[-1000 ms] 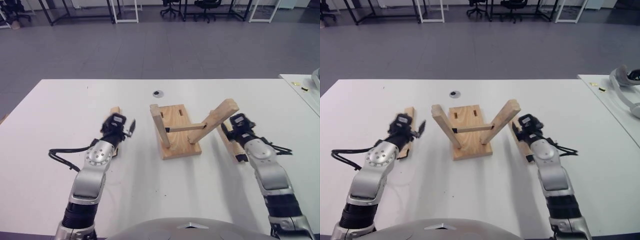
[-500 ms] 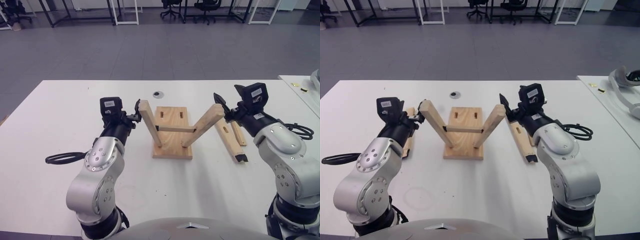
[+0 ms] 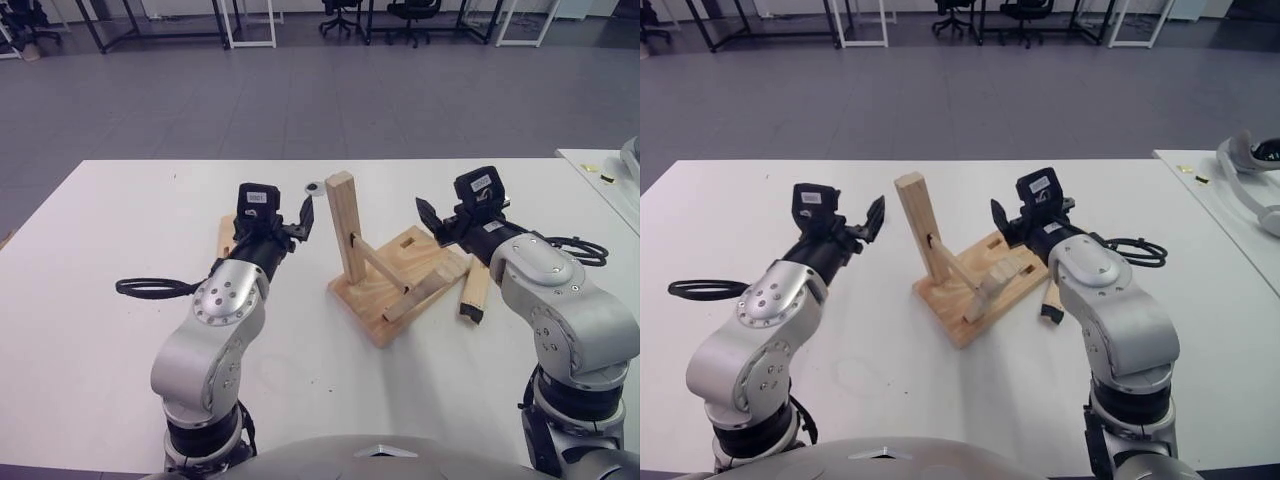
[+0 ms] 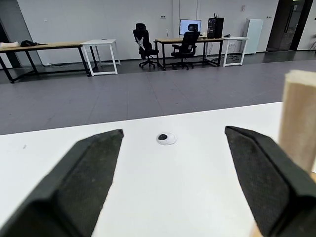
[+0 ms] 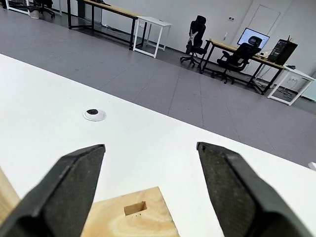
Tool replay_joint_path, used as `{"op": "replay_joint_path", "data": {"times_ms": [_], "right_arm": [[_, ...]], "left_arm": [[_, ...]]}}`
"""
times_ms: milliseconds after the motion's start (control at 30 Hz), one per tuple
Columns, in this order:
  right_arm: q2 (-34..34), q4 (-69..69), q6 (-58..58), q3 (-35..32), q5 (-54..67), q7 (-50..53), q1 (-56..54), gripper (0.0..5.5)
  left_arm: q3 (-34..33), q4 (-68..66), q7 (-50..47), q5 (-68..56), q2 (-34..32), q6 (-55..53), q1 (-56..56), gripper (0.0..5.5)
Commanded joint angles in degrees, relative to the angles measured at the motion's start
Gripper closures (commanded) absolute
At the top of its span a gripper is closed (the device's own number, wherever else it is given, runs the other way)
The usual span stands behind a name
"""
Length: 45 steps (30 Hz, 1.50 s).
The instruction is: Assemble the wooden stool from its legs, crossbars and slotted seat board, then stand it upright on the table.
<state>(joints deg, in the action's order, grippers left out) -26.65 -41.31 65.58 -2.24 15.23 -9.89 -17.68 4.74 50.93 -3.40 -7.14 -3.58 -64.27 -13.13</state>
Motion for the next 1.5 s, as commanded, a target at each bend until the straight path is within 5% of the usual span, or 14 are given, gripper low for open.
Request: {"op": "replay_joint_path", "data": {"times_ms": [33,233,400,533,667,800,967,1167,1300,1500], "right_arm": [[-9.4,9.8,-13.1,-0.3,-3.0,-8.8,5.6,2.03],[-14.8,41.9,-37.8,10.3,-15.6,-16.0,0.5,2.03],[-10.6,81.8,-59.3,21.6,-28.6,-18.0,-18.5,2.03],[-8.9,97.9,-70.6,25.0,-31.5,-26.9,-23.8,2.03],[-7.9,99.8,-77.4,20.7,-25.2,-41.0,-24.5,2.03],[-5.7,93.6,-76.5,17.7,-20.1,-48.2,-21.3,2.03],[-7.3,74.4,-68.3,17.6,-15.0,-56.5,-11.1,2.03],[-14.5,61.8,-61.8,10.8,-15.9,-51.5,-7.7,2.03],[-14.3,67.8,-63.6,6.9,-17.4,-44.5,-13.2,2.03],[-5.7,90.9,-74.8,14.5,-29.2,-27.0,-20.9,2.03]], "left_arm": [[-5.0,-1.1,5.6,-2.2,-5.0,1.7,0.8,1.69],[-6.8,-5.4,28.6,-10.6,-24.5,6.5,11.9,1.69],[9.4,-11.8,34.4,-5.1,-32.4,13.9,13.6,1.69],[17.0,-17.9,36.9,-2.3,-32.9,18.4,12.0,1.69],[21.6,-28.1,35.5,2.2,-29.3,24.5,9.5,1.69],[18.8,-37.3,32.1,1.7,-20.6,29.7,4.2,1.69],[13.0,-61.0,35.0,2.8,-18.5,42.6,-6.7,1.69],[7.3,-88.8,38.5,4.8,-18.4,64.3,-20.6,1.69],[1.4,-82.6,42.8,2.4,-25.3,67.0,-15.4,1.69],[3.1,-47.9,53.2,-1.2,-35.7,53.5,4.2,1.69]]}}
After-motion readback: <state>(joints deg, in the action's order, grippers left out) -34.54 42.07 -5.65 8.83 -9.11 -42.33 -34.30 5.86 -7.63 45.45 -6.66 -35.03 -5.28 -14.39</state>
